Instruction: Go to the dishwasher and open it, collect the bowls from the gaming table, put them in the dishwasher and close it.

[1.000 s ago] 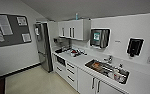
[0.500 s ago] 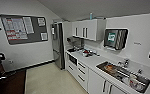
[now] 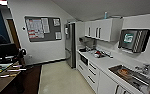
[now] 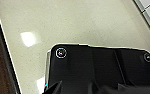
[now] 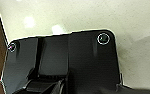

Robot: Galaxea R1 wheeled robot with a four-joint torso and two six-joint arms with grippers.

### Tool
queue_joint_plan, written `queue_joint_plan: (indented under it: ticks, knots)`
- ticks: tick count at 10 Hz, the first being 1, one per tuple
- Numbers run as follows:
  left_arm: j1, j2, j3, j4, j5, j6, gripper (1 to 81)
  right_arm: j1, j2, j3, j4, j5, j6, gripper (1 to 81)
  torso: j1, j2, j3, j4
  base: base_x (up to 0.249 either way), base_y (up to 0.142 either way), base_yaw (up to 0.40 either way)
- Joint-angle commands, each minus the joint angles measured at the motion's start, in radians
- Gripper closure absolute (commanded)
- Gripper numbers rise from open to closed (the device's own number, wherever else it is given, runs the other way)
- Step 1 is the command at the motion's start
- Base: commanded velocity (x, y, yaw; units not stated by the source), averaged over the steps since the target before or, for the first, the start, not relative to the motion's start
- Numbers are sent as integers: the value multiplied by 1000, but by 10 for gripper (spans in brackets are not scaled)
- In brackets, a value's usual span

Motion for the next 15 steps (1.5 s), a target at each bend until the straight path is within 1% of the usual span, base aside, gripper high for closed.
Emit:
queue_joint_plan:
  ticks: [1, 15]
  knots:
    - [-62, -11, -3, 10, 38, 6, 10, 61, -2, 0, 1, -40, 0, 10, 0, 0, 0, 0, 0, 0, 374]
    - [-65, -6, -6, 9, 40, 6, 10, 58, -1, 6, 1, -40, 0, 10, 0, 0, 0, 0, 0, 0, 374]
